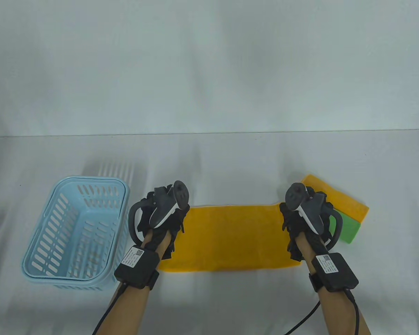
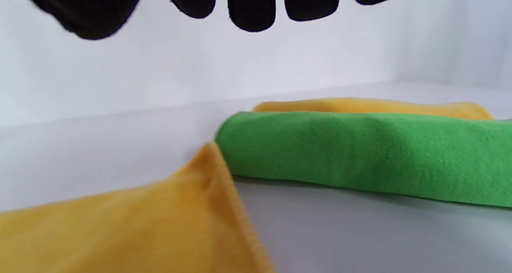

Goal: Roll square towel into towel roll

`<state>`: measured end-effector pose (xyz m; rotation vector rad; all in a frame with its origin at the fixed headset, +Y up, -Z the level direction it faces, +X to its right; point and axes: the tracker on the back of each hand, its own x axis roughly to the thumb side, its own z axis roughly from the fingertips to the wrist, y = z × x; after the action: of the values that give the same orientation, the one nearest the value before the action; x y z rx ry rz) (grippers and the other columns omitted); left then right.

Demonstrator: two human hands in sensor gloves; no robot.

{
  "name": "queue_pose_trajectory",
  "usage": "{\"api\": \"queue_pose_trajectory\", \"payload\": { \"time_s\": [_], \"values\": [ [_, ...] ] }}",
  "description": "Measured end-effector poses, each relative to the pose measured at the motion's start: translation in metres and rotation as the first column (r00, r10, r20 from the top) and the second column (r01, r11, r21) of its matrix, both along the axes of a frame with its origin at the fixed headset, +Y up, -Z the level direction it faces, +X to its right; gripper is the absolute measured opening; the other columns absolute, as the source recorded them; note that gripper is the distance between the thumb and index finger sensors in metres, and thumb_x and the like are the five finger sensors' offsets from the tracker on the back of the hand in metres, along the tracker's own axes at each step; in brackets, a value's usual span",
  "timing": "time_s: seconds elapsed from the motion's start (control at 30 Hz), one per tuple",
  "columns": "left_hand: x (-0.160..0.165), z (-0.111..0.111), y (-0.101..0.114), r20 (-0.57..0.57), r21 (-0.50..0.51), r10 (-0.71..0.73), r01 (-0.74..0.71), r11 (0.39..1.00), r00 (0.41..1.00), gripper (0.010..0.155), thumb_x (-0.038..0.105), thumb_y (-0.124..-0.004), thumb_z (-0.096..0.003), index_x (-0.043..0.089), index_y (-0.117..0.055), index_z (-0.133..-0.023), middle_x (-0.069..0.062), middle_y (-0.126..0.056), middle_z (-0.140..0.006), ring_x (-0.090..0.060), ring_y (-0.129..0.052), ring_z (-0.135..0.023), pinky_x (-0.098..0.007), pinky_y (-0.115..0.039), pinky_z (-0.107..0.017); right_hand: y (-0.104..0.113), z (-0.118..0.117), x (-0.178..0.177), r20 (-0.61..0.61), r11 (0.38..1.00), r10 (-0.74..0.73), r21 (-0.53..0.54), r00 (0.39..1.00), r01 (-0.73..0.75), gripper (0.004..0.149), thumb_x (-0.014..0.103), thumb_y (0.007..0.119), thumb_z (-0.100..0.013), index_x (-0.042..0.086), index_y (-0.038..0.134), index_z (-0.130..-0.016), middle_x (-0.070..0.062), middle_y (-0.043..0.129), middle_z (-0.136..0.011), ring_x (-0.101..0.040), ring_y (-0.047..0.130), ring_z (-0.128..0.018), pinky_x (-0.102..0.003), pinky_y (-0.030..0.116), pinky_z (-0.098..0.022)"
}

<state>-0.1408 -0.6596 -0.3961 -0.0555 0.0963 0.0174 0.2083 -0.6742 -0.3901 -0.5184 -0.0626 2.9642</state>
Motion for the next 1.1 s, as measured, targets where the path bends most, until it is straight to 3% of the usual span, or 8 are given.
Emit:
{"api": "queue_pose_trajectory", "payload": {
  "time_s": [0.2, 0.43, 0.7, 1.1],
  "values": [
    [-0.01, 0.051, 0.028, 0.102, 0.129, 0.011, -0.024, 0.991, 0.995, 0.08, 0.064, -0.071, -0.0346, 0.034, -0.055, -0.107, 0.001, -0.062, -0.113, -0.033, -0.072, -0.105, -0.054, -0.062, -0.076, 0.015, 0.029, -0.026, -0.148, 0.994, -0.101, 0.034, 0.984, 0.108, 0.078, 0.061, 0.075, -0.032, 0.042, 0.041, -0.099, 0.007, 0.047, -0.111, -0.034, 0.045, -0.108, -0.062, 0.044, -0.074],
    [-0.029, 0.09, 0.047, 0.152, 0.261, 0.095, -0.132, 0.956, 0.984, 0.08, 0.064, -0.072, -0.0351, 0.033, -0.056, -0.107, 0.0, -0.061, -0.114, -0.035, -0.07, -0.106, -0.055, -0.061, -0.076, 0.025, 0.054, -0.074, -0.338, 0.987, -0.14, 0.024, 0.931, 0.157, 0.079, 0.061, 0.073, -0.033, 0.042, 0.036, -0.1, 0.007, 0.041, -0.113, -0.035, 0.039, -0.109, -0.063, 0.04, -0.075],
    [-0.043, 0.107, 0.049, 0.164, 0.283, 0.138, -0.181, 0.942, 0.977, 0.08, 0.063, -0.072, -0.0349, 0.032, -0.057, -0.107, -0.001, -0.062, -0.113, -0.037, -0.07, -0.104, -0.057, -0.062, -0.074, 0.011, 0.07, -0.139, -0.504, 0.98, -0.197, -0.065, 0.841, 0.19, 0.076, 0.059, 0.071, -0.034, 0.041, 0.037, -0.1, 0.006, 0.042, -0.112, -0.035, 0.04, -0.108, -0.062, 0.042, -0.074],
    [-0.064, 0.108, 0.055, 0.133, 0.306, 0.199, -0.231, 0.924, 0.971, 0.079, 0.063, -0.072, -0.0351, 0.032, -0.058, -0.107, -0.002, -0.062, -0.113, -0.037, -0.071, -0.104, -0.058, -0.062, -0.074, -0.036, 0.081, -0.231, -0.652, 0.973, -0.179, -0.23, 0.737, 0.032, 0.076, 0.059, 0.07, -0.035, 0.039, 0.036, -0.1, 0.006, 0.044, -0.111, -0.034, 0.045, -0.107, -0.06, 0.046, -0.073]
  ]
}}
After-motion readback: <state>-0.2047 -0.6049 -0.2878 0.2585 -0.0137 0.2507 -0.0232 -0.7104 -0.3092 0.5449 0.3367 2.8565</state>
